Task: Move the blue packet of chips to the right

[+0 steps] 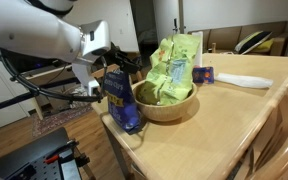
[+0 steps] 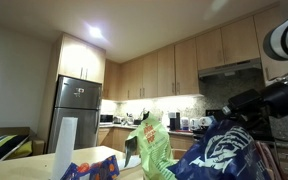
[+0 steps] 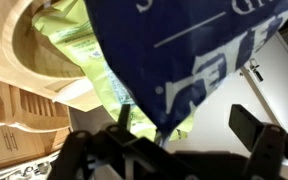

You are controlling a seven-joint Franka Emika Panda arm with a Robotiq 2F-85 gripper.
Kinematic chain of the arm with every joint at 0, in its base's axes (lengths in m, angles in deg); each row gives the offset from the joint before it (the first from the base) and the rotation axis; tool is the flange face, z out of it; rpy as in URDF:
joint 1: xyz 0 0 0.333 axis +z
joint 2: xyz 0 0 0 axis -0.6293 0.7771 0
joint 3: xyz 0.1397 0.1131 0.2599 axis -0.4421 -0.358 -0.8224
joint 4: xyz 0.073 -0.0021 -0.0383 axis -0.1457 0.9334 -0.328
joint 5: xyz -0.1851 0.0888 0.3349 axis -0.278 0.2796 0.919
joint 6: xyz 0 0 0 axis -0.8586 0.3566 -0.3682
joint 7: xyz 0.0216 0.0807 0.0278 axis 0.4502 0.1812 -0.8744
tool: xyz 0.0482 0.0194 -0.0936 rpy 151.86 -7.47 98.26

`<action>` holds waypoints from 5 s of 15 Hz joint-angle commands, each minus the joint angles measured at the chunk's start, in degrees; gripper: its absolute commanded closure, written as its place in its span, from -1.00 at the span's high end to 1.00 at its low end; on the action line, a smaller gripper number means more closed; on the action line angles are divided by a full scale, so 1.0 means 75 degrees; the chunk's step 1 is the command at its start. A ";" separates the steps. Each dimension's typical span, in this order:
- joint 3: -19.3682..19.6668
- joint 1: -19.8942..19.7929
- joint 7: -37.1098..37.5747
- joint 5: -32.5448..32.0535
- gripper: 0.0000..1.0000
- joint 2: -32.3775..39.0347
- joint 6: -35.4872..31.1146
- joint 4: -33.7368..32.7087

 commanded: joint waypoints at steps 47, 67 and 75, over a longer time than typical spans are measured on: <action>0.6337 0.8056 0.0155 -0.0405 -1.00 -0.1859 -0.4173 0.0244; 0.5116 0.6216 -0.1070 -0.0239 -1.00 0.0323 -0.1684 -0.0476; 0.4801 0.5644 -0.1494 0.0034 -1.00 0.0457 -0.1603 -0.0583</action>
